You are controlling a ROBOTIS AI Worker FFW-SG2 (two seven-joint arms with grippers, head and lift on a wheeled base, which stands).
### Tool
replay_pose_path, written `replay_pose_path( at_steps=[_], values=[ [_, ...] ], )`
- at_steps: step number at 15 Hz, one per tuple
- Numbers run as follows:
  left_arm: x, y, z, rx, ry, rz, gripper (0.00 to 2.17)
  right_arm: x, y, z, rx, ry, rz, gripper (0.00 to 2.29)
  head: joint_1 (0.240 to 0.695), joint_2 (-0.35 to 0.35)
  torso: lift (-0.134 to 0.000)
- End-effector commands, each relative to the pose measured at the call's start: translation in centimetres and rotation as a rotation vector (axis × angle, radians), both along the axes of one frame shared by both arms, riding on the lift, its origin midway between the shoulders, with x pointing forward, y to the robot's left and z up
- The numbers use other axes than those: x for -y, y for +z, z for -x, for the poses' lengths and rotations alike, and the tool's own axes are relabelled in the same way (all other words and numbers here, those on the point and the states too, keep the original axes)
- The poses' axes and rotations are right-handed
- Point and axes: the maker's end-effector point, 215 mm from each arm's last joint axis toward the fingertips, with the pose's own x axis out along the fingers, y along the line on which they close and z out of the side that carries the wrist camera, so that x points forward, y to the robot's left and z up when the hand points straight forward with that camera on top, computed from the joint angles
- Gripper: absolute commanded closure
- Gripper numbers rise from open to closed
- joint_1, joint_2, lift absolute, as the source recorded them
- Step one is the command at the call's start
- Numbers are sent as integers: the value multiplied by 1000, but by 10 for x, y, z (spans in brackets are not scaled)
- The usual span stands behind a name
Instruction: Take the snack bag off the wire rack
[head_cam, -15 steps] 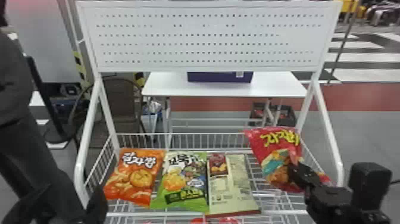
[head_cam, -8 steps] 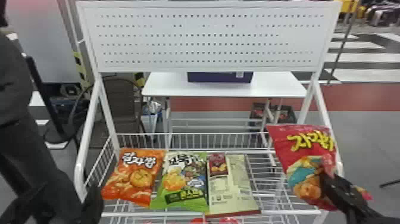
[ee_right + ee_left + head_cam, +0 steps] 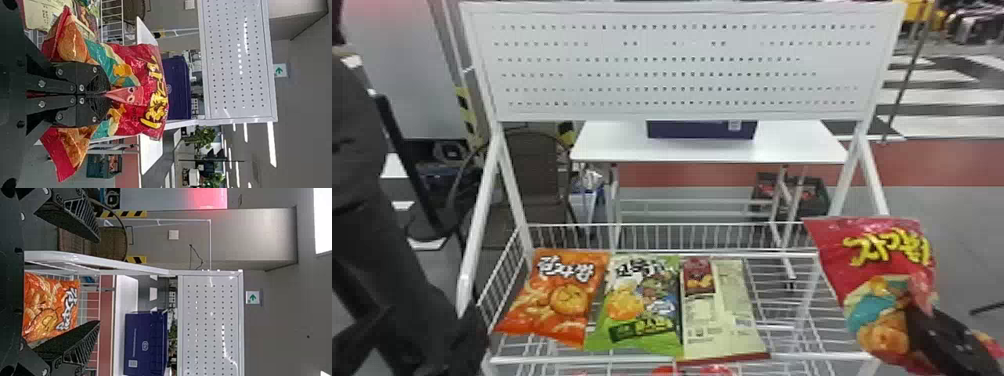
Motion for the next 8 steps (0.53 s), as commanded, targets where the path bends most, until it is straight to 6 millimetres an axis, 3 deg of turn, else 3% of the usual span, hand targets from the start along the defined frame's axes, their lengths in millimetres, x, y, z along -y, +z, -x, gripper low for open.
replay_pose_path(
  at_steps=[1,8],
  values=[
    [-1,-1,-1,-1,0,-1,164,-8,0,4,15,6,8,2017,499,0,0],
    [-1,0,-3,2,-6,-2,164,-4,5,7,39,-10,24,2017,499,0,0]
  ],
)
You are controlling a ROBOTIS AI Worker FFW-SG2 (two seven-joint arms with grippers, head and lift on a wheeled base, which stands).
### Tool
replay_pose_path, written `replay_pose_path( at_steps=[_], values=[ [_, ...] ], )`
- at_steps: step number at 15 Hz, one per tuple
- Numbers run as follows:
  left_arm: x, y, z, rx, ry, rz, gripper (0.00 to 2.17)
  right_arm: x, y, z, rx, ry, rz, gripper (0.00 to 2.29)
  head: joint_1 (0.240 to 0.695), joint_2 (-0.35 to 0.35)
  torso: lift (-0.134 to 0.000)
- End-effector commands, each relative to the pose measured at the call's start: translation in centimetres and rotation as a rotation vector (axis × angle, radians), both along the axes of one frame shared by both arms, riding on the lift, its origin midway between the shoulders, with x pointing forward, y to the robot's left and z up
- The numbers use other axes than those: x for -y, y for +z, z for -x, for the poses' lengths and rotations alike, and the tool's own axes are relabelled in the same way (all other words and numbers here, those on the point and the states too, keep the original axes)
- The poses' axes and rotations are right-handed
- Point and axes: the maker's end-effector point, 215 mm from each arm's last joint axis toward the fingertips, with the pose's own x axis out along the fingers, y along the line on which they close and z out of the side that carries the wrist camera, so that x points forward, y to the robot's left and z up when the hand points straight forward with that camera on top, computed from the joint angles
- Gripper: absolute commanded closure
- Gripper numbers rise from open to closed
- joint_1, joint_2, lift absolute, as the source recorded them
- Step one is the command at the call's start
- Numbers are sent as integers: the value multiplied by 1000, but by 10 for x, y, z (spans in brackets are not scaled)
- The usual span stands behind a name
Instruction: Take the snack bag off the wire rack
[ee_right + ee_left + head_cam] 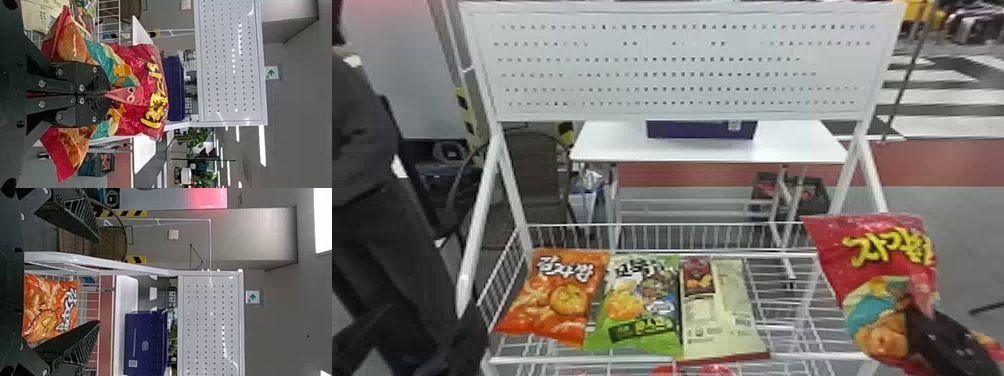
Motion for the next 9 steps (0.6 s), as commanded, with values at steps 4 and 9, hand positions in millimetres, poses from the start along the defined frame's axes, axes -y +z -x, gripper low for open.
replay_pose_path(
  at_steps=[4,9],
  values=[
    [0,0,-1,0,-3,-1,164,1,2,1,4,-2,4,2017,499,0,0],
    [0,0,-1,0,-4,1,164,2,2,1,5,-4,5,2017,499,0,0]
  ],
)
